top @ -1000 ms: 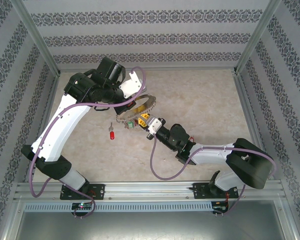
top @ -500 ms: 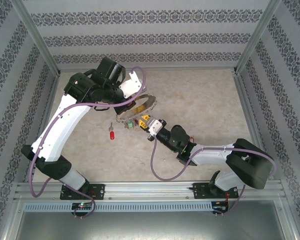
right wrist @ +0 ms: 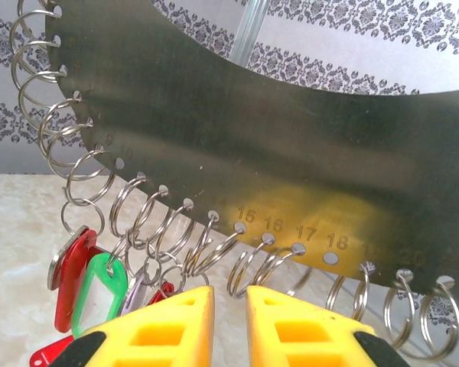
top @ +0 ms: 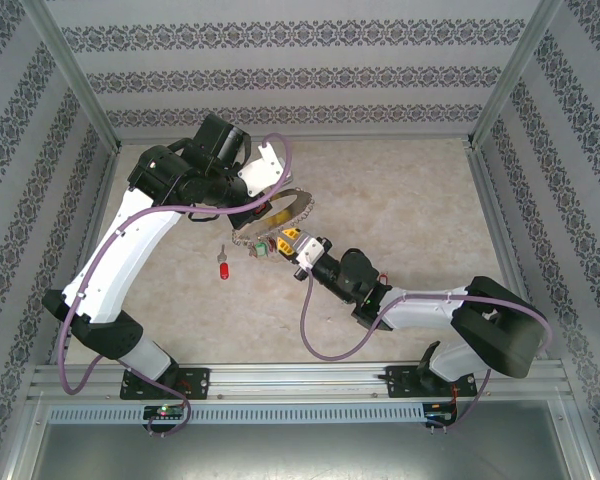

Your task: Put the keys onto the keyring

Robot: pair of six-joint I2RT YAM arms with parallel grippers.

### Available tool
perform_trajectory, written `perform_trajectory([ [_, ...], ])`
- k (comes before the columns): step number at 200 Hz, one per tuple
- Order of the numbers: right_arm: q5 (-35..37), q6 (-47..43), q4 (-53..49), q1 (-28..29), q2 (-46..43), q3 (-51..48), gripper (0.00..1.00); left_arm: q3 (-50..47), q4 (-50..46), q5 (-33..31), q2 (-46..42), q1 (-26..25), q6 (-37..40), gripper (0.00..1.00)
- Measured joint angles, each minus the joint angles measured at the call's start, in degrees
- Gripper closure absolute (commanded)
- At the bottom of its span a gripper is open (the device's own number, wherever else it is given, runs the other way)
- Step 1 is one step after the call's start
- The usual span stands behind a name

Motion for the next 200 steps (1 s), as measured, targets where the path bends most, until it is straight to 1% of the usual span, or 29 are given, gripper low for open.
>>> perform_trajectory([
  [69, 0.0, 0.0, 0.0, 0.1, 0.5, 0.1, 0.81, 0.0, 0.0, -0.4, 0.0, -0.2, 0.0, 1.00],
  [86, 0.0, 0.0, 0.0, 0.1, 0.8, 0.1, 0.84, 0.0, 0.0, -0.5, 0.0, -0.2, 0.0, 1.00],
  [108, 0.0, 0.0, 0.0, 0.2, 1.3, 0.7, 0.82, 0.0, 0.0, -0.6, 0.0, -0.2, 0.0, 1.00],
  [200, 1.1, 0.0, 0.9, 0.9, 2.3, 1.6, 0.80, 0.0, 0.0, -1.3, 0.0, -0.2, 0.0, 1.00],
])
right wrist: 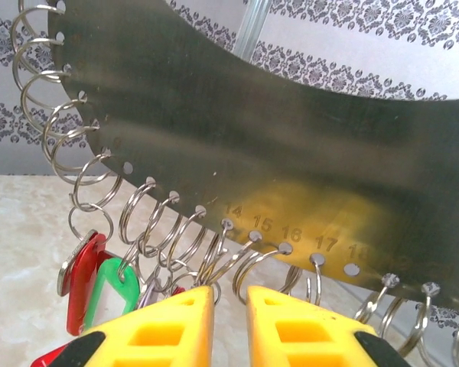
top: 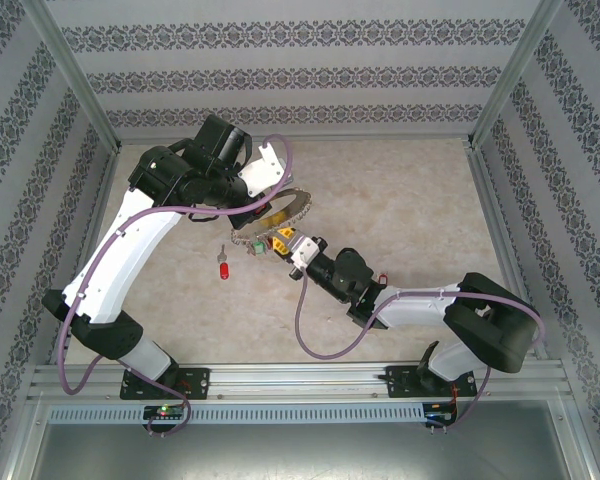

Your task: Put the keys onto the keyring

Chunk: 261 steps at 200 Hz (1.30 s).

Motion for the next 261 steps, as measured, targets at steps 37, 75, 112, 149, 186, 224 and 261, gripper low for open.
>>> perform_trajectory([
  [37, 1.8, 0.0, 1.3, 0.0, 0.2, 0.0, 0.79, 0.0, 0.0, 0.0, 0.0, 0.0, 0.0, 1.00],
  [75, 2.8, -0.7, 1.7, 0.0, 0.7, 0.0, 0.77, 0.0, 0.0, 0.0, 0.0, 0.0, -0.2, 1.00],
  [112, 3.3, -1.5, 1.7, 0.0, 1.8, 0.6, 0.78, 0.0, 0.0, 0.0, 0.0, 0.0, -0.4, 1.00],
  [149, 4.3, -1.7, 1.9, 0.0, 2.1, 1.0, 0.79, 0.0, 0.0, 0.0, 0.0, 0.0, -0.4, 1.00],
  [186, 4.6, -2.2, 2.1, 0.0, 2.3, 1.3, 0.80, 0.0, 0.0, 0.0, 0.0, 0.0, -0.4, 1.00],
  [224, 4.9, -2.6, 2.1, 0.0, 2.3, 1.3, 0.84, 0.0, 0.0, 0.0, 0.0, 0.0, -0.6, 1.00],
  [261, 5.7, -2.6, 2.1, 0.0, 2.4, 1.3, 0.92, 0.0, 0.0, 0.0, 0.0, 0.0, -1.0, 1.00],
])
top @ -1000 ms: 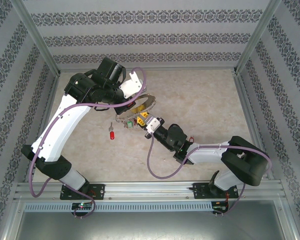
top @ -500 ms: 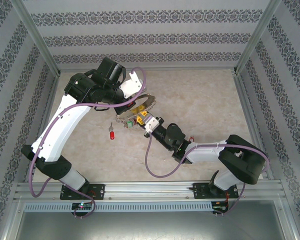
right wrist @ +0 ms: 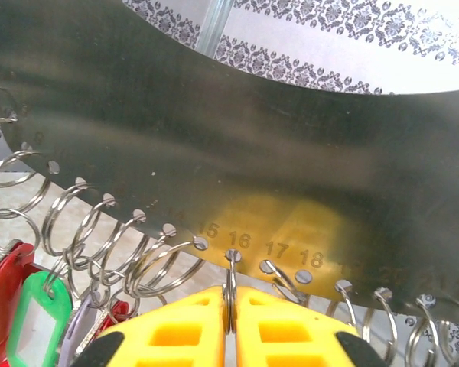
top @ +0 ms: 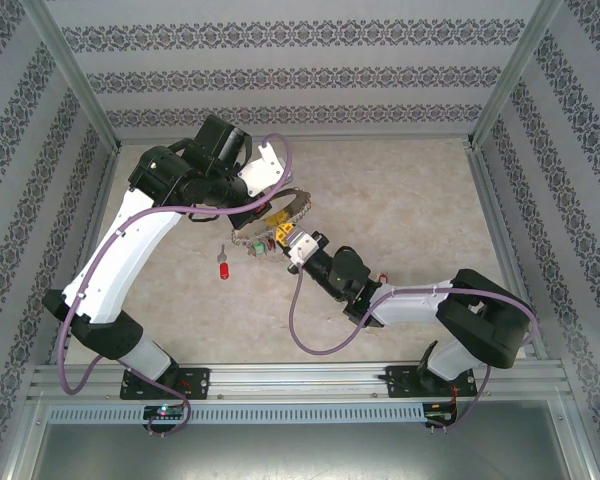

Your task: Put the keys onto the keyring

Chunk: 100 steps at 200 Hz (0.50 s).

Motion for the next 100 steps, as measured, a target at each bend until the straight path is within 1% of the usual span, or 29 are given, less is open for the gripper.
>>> perform_trajectory([
  [8, 0.2, 0.1, 0.0, 0.0, 0.0, 0.0, 1.00, 0.0, 0.0, 0.0, 0.0, 0.0, 0.0, 1.00],
  [43, 0.6, 0.1, 0.0, 0.3, 0.0, 0.0, 1.00, -0.2, 0.1, -0.2, 0.0, 0.0, -0.6, 1.00],
  [59, 0.7, 0.9, -0.8, 0.2, -0.2, 0.0, 1.00, -1.7, 1.1, -0.2, -0.5, 0.0, -1.5, 1.00],
  [77, 0.5, 2.5, -3.6, 0.1, -1.3, -0.2, 1.00, -4.6, 3.4, 0.3, -1.2, 0.6, -3.4, 1.00],
  [92, -0.2, 4.5, -6.9, -0.7, -3.2, -0.8, 1.00, -7.8, 6.2, 2.4, -2.2, 2.1, -5.6, 1.00],
  [97, -0.5, 5.1, -8.2, -1.1, -3.9, -0.9, 1.00, -8.8, 7.2, 3.1, -2.6, 2.8, -6.3, 0.97],
  [100, -1.0, 5.7, -9.0, -1.5, -4.6, -1.0, 1.00, -9.5, 7.9, 3.7, -2.8, 3.2, -6.8, 0.96],
])
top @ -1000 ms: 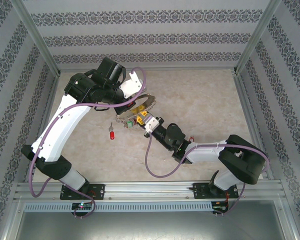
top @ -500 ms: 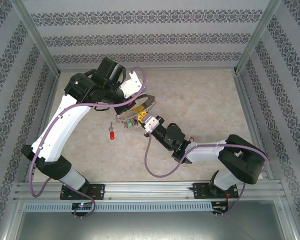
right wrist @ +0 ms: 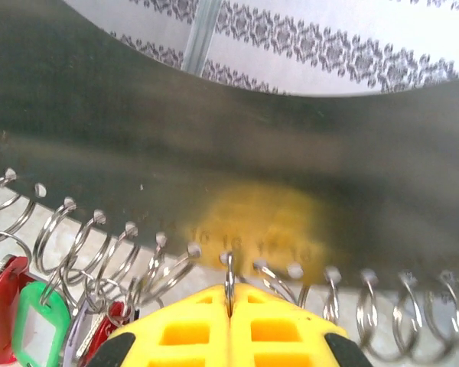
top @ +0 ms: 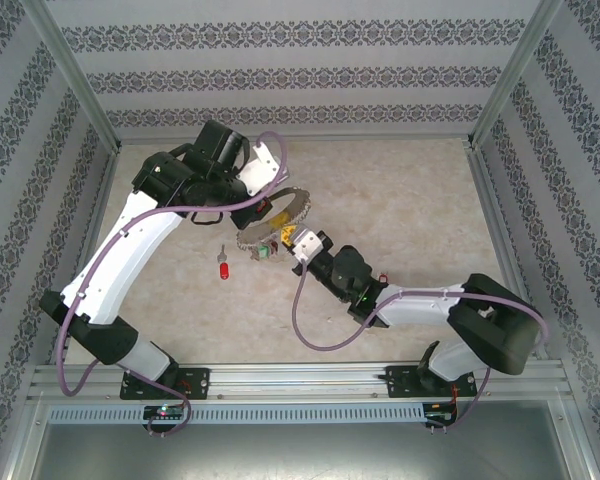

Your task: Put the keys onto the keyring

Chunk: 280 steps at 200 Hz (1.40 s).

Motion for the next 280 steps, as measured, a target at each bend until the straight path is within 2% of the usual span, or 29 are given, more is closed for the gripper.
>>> perform_trajectory([
  [17, -2.7, 2.1, -5.4, -1.8, -3.2, -0.1, 1.00, -3.9, 4.2, 3.5, -1.0, 2.1, -2.8, 0.96],
  [41, -7.8, 5.2, -13.8, -5.3, -7.9, -0.1, 1.00, -8.7, 9.3, 8.5, -1.8, 4.3, -6.8, 0.87],
  [56, -11.0, 6.5, -17.6, -7.4, -10.1, -0.2, 1.00, -12.7, 13.0, 11.6, -2.2, 6.5, -9.6, 0.85],
  [78, -16.8, 8.1, -24.2, -10.6, -13.6, 0.0, 1.00, -20.6, 18.8, 16.7, -2.5, 9.7, -14.1, 0.77],
  [99, -21.2, 8.0, -33.6, -12.0, -15.5, 2.1, 1.00, -26.8, 23.6, 20.3, -1.9, 10.4, -18.0, 0.68],
  [112, -23.4, 7.8, -40.1, -12.7, -15.7, 4.5, 1.00, -29.8, 26.3, 21.8, -1.8, 10.4, -20.2, 0.60],
  [133, -27.1, 7.4, -48.4, -14.3, -15.7, 8.2, 1.00, -34.0, 30.8, 23.2, -1.8, 10.5, -23.4, 0.52],
  [159, -31.5, 6.5, -57.4, -16.4, -15.4, 12.5, 1.00, -37.9, 34.8, 23.1, -1.8, 10.7, -26.2, 0.48],
  [181, -35.5, 5.5, -62.9, -17.9, -14.3, 15.7, 1.00, -40.7, 37.7, 22.9, -1.8, 11.8, -27.8, 0.44],
  [192, -37.0, 4.8, -64.9, -18.2, -13.6, 16.7, 1.00, -41.9, 38.7, 22.8, -1.8, 12.9, -28.5, 0.48],
  [216, -39.1, 3.3, -68.4, -18.7, -11.4, 17.6, 1.00, -43.5, 40.7, 22.8, -1.9, 15.4, -29.5, 0.47],
  [280, -38.5, 5.0, -75.5, -19.0, -4.2, 22.3, 1.00, -45.7, 43.5, 22.9, -3.2, 16.1, -29.2, 0.46],
])
